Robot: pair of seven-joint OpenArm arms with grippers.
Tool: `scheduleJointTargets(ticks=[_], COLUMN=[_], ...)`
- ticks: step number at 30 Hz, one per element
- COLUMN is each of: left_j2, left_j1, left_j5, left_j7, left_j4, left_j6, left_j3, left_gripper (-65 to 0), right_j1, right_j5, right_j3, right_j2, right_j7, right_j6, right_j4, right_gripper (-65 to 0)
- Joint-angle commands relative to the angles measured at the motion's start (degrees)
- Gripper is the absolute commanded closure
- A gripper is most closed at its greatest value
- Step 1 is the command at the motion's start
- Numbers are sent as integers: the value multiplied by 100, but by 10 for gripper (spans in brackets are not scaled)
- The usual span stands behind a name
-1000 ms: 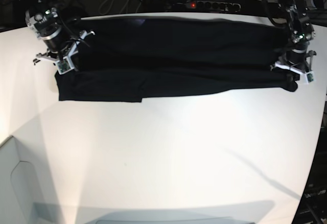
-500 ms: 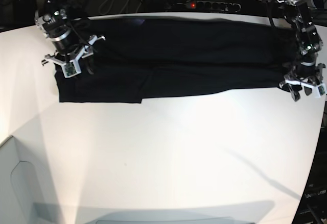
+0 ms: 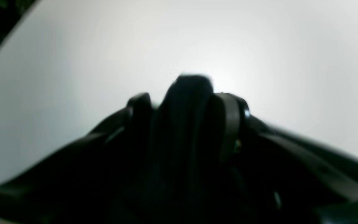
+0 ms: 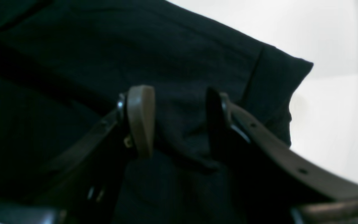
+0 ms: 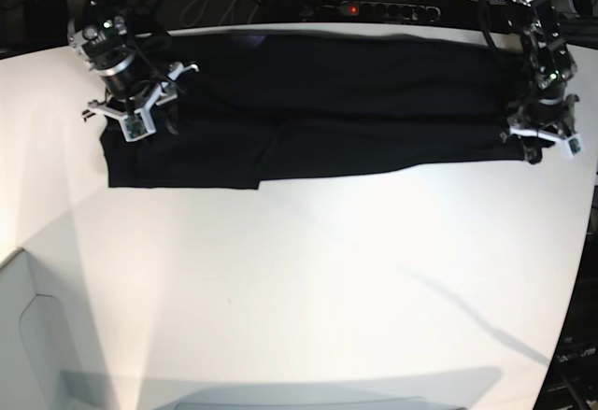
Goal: Fold the T-shirt properly
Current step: 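Lift the hem and fold it over toward the collar with both grippers, then regrasp the folded strip's ends with both grippers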
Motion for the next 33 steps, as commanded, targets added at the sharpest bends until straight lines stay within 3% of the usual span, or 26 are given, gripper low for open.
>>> scheduleJointTargets(ticks=[1,14,25,33], left_j2=[-115,-115,-124,-124], left_j1=[-56,-328,-451,-363], left_j5=[-37,-11,-11,-37], left_j7=[-154,-154,-163,-163], left_j4=[63,1,-157,309], left_j6=[-10,-10,-1,-1], left_j3=[-40,-13,294,242], left_gripper=[-298,-288,0,0], right_j1=[0,-17,-9,27], right_j5=[68,68,60,60], right_j3=[12,21,39,65], right_j2=[32,103,103,76], right_j7=[107,99,99,125], right_j6=[-52,-52,-52,-52], right_j4=[118,83,74,118], right_gripper=[-277,-277,-276,-279])
